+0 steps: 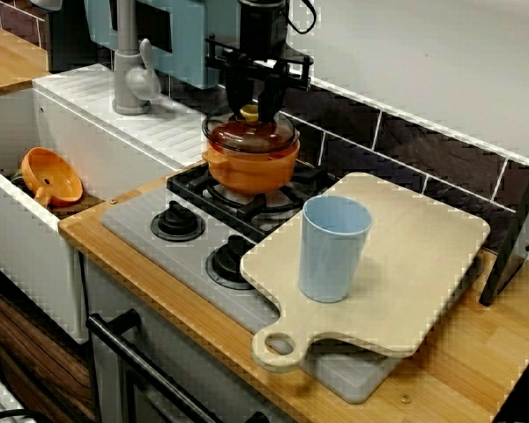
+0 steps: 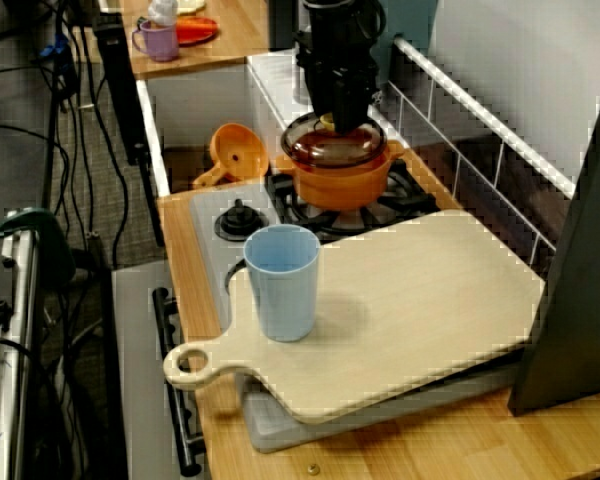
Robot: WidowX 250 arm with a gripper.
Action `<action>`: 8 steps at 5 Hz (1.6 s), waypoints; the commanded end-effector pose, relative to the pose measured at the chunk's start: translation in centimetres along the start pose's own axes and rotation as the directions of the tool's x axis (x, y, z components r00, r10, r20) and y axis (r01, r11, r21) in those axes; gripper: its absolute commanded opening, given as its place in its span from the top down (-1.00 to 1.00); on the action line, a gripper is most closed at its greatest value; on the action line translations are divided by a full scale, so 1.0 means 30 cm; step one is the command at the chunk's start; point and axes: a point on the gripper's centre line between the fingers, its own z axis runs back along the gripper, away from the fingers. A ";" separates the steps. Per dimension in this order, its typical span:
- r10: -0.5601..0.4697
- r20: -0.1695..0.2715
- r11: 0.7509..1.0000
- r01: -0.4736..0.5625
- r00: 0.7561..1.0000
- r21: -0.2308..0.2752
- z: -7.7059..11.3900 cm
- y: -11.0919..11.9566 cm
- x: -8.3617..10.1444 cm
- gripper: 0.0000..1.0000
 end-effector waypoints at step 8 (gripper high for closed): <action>0.009 0.034 1.000 -0.009 0.999 0.001 0.043 0.003 0.017 1.00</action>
